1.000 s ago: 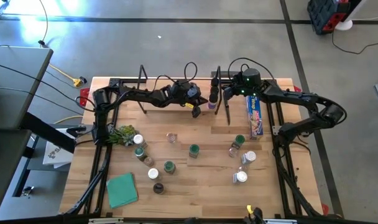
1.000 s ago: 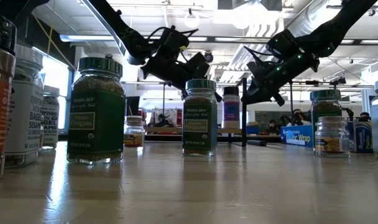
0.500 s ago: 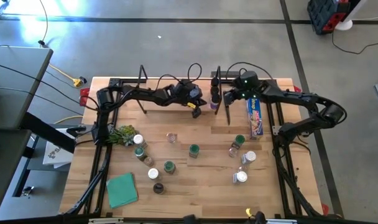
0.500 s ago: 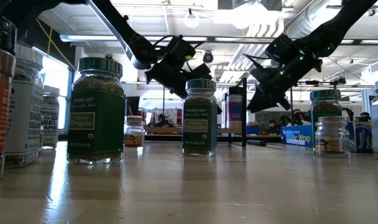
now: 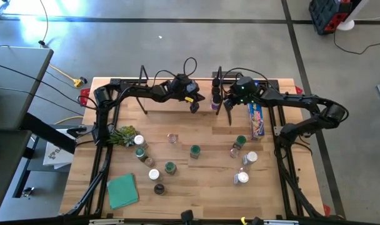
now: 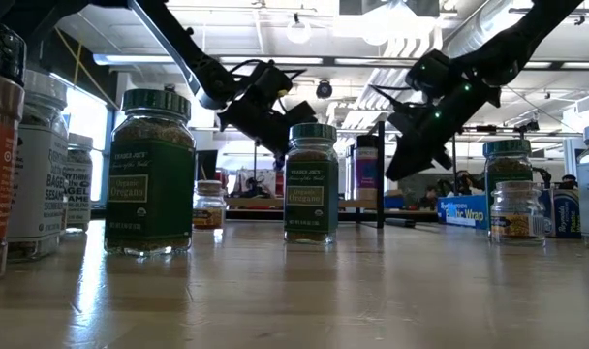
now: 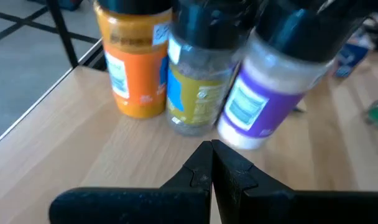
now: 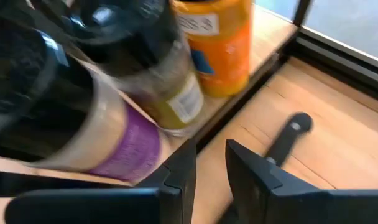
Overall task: Shelf spices
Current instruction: Adjust the black seasoning bottles on the shelf
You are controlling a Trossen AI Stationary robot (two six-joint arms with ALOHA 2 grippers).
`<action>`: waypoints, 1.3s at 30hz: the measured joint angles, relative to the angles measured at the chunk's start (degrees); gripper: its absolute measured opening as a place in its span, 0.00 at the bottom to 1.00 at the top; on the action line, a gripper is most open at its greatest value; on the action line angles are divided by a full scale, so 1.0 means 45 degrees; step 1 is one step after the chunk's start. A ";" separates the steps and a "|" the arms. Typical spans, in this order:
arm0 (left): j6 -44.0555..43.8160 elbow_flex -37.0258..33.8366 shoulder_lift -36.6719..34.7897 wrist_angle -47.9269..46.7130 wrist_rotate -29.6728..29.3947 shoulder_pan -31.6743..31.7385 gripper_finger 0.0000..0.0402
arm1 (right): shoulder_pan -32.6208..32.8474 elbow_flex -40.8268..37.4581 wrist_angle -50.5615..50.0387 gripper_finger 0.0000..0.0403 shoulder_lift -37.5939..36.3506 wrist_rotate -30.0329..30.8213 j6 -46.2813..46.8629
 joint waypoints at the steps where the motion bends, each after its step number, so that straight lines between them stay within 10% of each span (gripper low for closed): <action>1: -0.0029 0.0000 0.0009 0.0116 0.0005 -0.0015 0.00 | 0.0055 0.0000 0.0106 0.20 0.0000 -0.0079 0.0001; 39: -0.0240 -0.0005 0.0056 0.2340 -0.1337 0.0075 0.00 | -0.0156 0.0010 0.3559 0.20 0.0358 0.2257 0.1208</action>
